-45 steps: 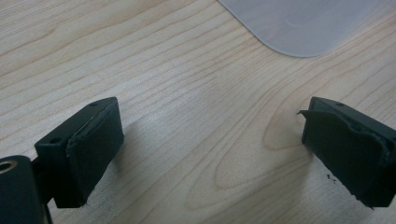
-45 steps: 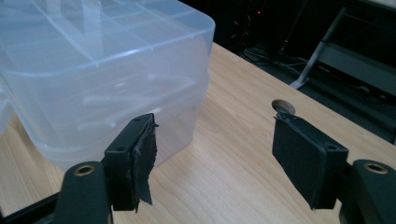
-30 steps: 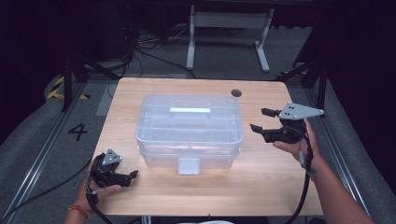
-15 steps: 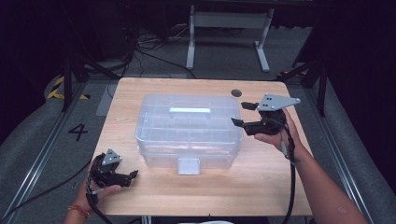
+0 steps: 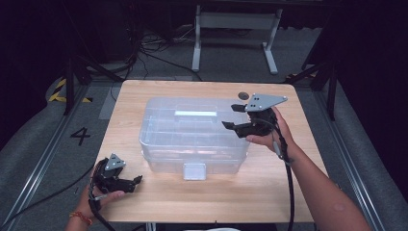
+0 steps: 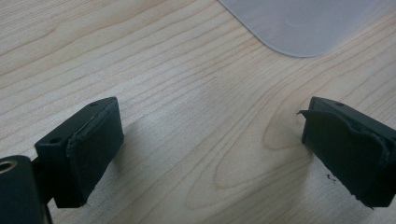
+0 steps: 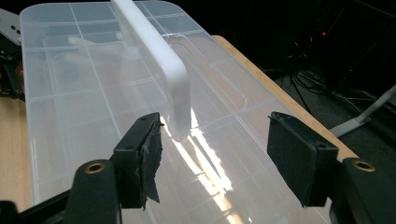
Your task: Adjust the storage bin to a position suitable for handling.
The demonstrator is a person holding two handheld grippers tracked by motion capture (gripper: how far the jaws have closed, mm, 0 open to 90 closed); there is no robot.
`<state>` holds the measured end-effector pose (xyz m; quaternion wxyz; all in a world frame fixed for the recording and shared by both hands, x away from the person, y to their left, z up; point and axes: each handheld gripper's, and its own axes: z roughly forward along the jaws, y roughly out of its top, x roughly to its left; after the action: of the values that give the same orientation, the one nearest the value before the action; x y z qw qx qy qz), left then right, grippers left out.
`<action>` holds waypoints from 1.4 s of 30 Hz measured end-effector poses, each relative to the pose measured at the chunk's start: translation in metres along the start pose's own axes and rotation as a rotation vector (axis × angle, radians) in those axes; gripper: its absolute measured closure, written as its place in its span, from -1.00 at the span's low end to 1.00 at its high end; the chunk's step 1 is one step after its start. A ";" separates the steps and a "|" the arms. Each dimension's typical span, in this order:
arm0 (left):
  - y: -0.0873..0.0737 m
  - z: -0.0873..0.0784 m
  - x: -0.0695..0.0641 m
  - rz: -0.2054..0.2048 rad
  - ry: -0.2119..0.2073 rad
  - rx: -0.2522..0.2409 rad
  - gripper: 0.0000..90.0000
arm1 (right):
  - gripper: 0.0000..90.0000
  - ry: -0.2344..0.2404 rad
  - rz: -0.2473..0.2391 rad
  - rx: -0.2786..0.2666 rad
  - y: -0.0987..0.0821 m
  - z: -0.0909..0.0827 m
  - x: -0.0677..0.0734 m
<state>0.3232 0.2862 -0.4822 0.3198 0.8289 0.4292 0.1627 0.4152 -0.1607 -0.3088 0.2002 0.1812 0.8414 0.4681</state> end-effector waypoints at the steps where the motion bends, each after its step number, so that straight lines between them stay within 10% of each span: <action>1: 0.000 0.000 0.000 0.001 0.000 0.001 -0.87 | -0.14 0.006 -0.004 0.005 0.003 0.004 0.001; 17: -0.001 -0.001 0.000 -0.012 0.008 -0.005 -0.81 | 0.43 0.084 -0.053 0.024 0.011 0.025 0.004; 42: 0.005 -0.004 0.004 -0.032 0.058 0.002 -0.47 | 0.71 0.133 -0.077 0.054 0.021 0.032 0.001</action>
<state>0.3265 0.2885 -0.4761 0.3089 0.8171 0.4519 0.1811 0.4325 -0.1267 -0.3059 0.1568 0.1226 0.8716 0.4481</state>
